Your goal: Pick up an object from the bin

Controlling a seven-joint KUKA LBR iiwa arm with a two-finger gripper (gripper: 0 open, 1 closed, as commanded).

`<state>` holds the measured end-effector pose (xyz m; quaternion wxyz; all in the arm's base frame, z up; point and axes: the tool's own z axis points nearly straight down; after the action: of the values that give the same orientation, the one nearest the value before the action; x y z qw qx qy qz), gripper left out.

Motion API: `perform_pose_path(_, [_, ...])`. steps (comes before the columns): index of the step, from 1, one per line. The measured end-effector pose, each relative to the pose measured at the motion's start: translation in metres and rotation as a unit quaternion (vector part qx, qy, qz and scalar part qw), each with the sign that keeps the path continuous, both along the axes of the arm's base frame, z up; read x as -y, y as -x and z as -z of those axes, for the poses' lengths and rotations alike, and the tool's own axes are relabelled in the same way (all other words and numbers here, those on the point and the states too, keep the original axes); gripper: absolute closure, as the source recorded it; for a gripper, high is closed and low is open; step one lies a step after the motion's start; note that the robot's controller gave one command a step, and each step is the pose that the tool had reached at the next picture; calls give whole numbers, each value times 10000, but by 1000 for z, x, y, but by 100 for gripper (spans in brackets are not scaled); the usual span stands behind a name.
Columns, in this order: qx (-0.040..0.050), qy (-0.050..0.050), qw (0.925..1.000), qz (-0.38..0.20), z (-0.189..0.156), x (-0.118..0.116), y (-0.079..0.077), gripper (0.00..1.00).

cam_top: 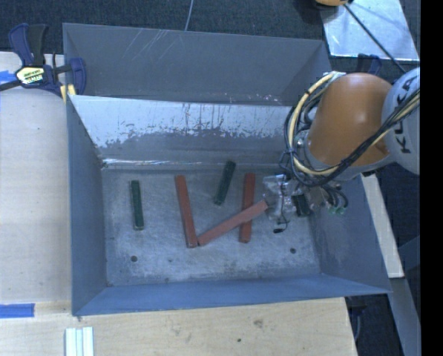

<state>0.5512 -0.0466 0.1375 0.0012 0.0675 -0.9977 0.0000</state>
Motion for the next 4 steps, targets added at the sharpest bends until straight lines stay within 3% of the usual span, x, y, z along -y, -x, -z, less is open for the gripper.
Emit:
perform_pose_path(1, [17,-2,9999,121,-69,-9,-15,100])
perform_pose_path(2, [50,3,9998,201,-82,-13,-17,100])
perform_pose_path(3, [31,3,9927,-1206,36,48,5,0])
perform_pose_path(4, [-16,-1,9930,-1183,40,51,10,0])
